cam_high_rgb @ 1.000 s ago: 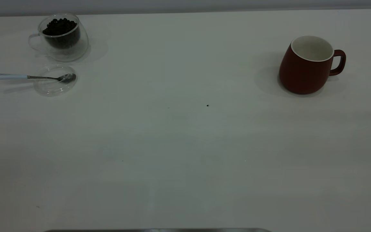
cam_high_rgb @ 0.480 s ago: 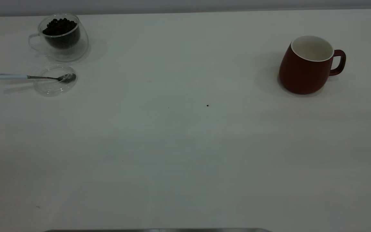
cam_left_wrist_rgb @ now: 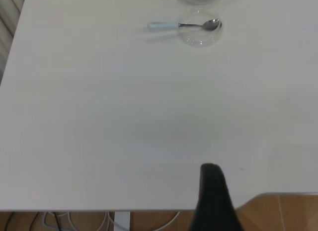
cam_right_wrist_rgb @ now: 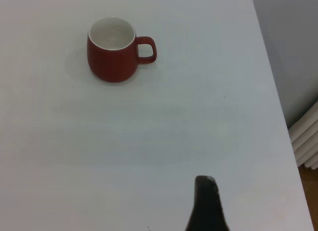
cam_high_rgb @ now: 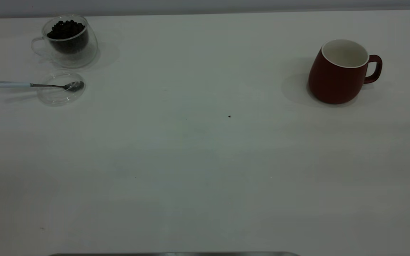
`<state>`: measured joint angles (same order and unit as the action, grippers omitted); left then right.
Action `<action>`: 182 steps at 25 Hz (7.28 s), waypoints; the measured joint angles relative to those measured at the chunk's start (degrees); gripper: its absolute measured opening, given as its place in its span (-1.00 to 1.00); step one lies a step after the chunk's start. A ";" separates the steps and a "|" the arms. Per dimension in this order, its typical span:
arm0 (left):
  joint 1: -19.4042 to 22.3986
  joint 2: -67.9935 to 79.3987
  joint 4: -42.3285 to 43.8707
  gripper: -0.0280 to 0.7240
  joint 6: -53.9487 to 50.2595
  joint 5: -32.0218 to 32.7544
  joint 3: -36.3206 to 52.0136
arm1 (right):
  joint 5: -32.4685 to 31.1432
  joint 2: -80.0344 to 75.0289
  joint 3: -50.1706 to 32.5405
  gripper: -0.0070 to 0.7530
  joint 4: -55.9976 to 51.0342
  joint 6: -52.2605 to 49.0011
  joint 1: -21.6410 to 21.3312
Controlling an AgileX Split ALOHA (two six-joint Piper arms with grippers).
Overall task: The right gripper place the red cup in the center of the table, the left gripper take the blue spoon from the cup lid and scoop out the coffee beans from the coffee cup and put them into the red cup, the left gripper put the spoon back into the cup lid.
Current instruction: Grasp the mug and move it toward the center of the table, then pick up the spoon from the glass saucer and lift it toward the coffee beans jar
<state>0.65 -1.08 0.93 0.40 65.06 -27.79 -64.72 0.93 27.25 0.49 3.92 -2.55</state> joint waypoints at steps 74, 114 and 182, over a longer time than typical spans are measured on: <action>0.00 0.00 0.00 0.63 0.00 0.00 0.00 | 26.63 -134.49 61.01 0.57 4.90 50.13 8.91; 0.00 0.00 0.00 0.63 0.00 0.00 0.00 | 23.25 -139.05 74.38 0.57 -2.98 53.31 32.21; 0.00 0.00 0.00 0.63 0.06 0.00 0.00 | 0.79 -4.81 0.88 0.57 -0.90 2.06 5.54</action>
<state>0.65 -1.08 0.93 0.46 65.06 -27.79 -63.93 -3.87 28.13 -0.41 5.98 2.99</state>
